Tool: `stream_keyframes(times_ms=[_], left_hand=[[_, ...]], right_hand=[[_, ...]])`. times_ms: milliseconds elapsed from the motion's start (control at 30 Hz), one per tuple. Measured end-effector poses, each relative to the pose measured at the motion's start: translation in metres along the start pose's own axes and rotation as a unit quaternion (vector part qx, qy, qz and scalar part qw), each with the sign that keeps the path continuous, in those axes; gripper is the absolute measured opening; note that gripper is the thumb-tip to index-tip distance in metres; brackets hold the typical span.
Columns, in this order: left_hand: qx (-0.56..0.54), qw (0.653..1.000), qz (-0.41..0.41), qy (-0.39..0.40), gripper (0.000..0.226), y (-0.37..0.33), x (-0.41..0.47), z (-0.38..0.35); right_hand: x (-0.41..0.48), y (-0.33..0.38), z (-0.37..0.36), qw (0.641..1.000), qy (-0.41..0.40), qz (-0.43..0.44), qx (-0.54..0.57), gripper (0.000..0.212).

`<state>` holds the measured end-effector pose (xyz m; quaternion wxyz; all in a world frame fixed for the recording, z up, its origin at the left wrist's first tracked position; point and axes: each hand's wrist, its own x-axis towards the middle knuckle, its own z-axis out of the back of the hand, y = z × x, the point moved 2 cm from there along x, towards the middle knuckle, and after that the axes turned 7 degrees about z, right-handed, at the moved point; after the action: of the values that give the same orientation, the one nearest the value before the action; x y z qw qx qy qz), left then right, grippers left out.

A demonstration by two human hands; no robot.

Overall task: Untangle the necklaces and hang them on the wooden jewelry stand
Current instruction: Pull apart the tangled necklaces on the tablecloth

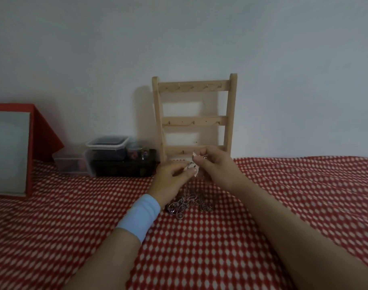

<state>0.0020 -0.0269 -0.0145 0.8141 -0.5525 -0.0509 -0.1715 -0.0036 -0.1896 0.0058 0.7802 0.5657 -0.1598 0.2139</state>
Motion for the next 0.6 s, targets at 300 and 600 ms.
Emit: stream_keyframes(times_ms=[300,600], left_hand=[[-0.156,0.982,0.090,-0.051,0.044,-0.003,0.006,0.023],[-0.111,0.974,0.148,0.129,0.032,-0.019,0.005,0.037]], right_hand=[[0.001,0.004,0.004,0.994,0.057,-0.097,0.005,0.033],[0.002,0.022,0.001,0.993,0.082,-0.087,-0.014,0.043]])
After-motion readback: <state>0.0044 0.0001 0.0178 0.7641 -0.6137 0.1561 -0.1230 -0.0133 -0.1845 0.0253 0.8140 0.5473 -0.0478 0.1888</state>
